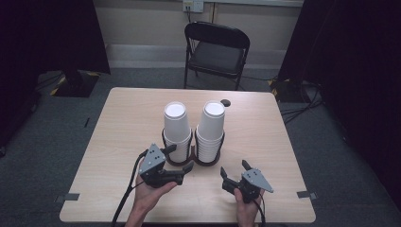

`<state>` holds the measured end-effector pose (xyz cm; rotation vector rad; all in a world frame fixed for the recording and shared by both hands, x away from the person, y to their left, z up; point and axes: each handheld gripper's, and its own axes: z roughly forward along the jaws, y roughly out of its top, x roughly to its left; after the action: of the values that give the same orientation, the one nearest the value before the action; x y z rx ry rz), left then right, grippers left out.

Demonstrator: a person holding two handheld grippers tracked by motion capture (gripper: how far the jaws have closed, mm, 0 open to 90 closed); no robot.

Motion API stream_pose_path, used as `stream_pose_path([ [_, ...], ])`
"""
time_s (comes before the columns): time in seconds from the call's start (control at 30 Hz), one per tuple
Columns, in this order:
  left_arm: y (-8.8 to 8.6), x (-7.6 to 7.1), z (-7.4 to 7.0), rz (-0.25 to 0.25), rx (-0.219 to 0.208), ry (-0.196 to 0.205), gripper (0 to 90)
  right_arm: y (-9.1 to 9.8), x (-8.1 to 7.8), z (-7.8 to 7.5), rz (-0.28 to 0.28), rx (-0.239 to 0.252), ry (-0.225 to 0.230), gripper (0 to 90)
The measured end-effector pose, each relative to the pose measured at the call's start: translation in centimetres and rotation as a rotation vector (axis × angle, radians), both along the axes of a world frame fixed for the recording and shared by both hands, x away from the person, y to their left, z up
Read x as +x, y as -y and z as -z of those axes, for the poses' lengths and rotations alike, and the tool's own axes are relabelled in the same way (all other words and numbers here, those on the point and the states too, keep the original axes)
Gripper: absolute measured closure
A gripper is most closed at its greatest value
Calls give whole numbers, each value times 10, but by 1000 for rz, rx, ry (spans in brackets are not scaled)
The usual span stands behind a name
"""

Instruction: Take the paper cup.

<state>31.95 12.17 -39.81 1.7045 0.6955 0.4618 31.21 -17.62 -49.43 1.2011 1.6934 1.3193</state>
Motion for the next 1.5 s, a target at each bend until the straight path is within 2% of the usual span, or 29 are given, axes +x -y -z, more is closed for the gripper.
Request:
stream_pose_path([
  [0.23, 8, 4, -8, 26, 14, 3, 170, 0, 0, 0, 1, 3, -1, 141],
  [0.33, 9, 5, -10, 20, 18, 9, 171, 0, 0, 0, -3, 2, 1, 141],
  [0.57, 13, 10, -18, 45, 5, 5, 178, 0, 0, 0, -4, 3, -3, 141],
  [0.63, 14, 10, -20, 47, 9, 2, 182, 0, 0, 0, -4, 3, -4, 141],
  [0.67, 16, 12, -22, 61, 26, 0, 187, 1, 0, 0, -9, 7, -6, 142],
  [0.8, 22, 15, -26, 76, 51, 4, 210, 1, 1, 0, -14, 11, -13, 143],
  [0.9, 24, 17, -28, 82, 55, 3, 211, 1, 1, 0, -14, 12, -16, 147],
  [1.0, 26, 20, -32, 86, 39, 3, 215, 1, 1, 0, -11, 11, -15, 147],
  [1.23, 37, 28, -49, 88, 66, 19, 210, 1, 1, 0, -13, 14, -17, 147],
  [1.37, 40, 32, -53, 88, 69, 16, 202, 1, 1, 0, -13, 14, -16, 147],
  [1.43, 44, 35, -57, 91, 93, 21, 194, 1, 1, 0, -14, 15, -16, 147],
  [1.5, 46, 38, -59, 96, 99, 18, 191, 1, 1, 0, -12, 10, -14, 148],
])
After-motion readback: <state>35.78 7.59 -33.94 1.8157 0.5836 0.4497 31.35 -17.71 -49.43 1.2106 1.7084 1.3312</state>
